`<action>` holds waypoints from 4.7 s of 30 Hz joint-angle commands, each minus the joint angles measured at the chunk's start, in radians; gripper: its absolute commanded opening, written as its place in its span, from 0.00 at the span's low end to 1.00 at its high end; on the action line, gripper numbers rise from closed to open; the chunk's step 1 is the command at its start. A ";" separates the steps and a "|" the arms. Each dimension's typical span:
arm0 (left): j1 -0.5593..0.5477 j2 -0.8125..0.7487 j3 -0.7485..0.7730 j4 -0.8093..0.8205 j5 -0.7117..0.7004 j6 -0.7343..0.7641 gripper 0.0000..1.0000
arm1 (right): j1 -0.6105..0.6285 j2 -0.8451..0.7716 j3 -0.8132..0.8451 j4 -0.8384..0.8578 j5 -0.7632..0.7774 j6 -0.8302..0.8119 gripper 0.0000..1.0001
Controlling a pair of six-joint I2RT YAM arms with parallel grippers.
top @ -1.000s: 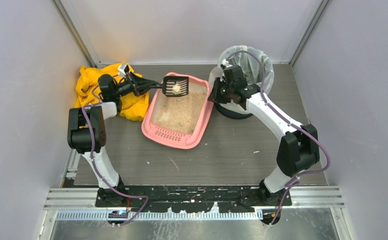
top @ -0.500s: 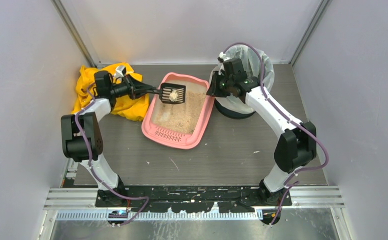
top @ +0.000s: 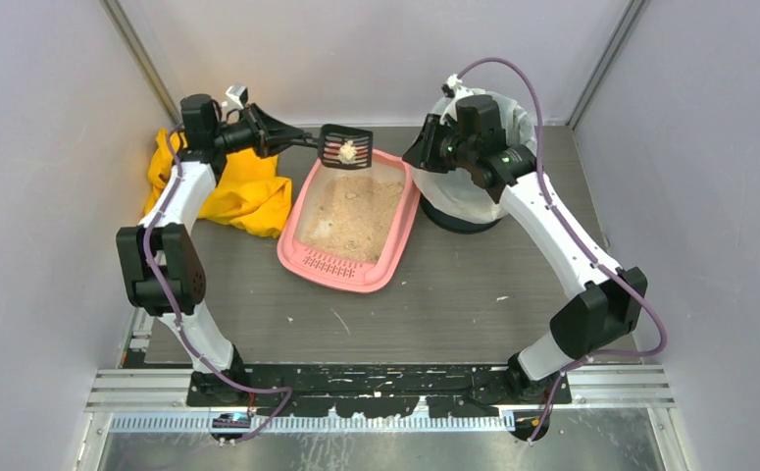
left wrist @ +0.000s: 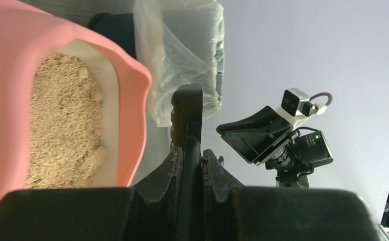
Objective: Clean the litter box
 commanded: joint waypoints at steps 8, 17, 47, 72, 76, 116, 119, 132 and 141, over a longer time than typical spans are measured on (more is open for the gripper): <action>-0.131 0.066 0.262 -0.187 -0.107 -0.050 0.00 | -0.126 -0.078 0.187 0.026 -0.054 0.165 0.28; -0.226 0.234 0.505 -0.121 -0.183 -0.157 0.00 | -0.244 -0.134 0.113 0.128 -0.156 0.294 0.28; -0.486 0.698 1.251 -0.008 -0.462 0.119 0.00 | -0.324 -0.482 -0.244 0.051 -0.117 0.136 0.28; -0.515 0.740 1.377 -0.195 -0.360 0.522 0.00 | -0.358 -0.496 -0.294 0.056 -0.050 0.119 0.26; -0.502 0.716 1.386 -0.229 -0.323 0.581 0.00 | -0.357 -0.482 -0.299 0.071 -0.058 0.121 0.26; -0.443 0.698 1.330 -0.013 -0.152 0.606 0.00 | -0.365 -0.395 -0.293 0.071 -0.043 0.026 0.23; -0.429 0.707 1.324 0.009 -0.167 0.559 0.00 | -0.366 -0.382 -0.301 0.090 -0.057 0.034 0.23; -0.423 0.731 1.318 0.119 -0.186 0.457 0.00 | -0.367 -0.346 -0.329 0.139 -0.147 0.111 0.23; -0.498 0.622 1.063 0.268 -0.204 0.570 0.00 | -0.366 -0.436 -0.535 0.225 -0.213 0.132 0.30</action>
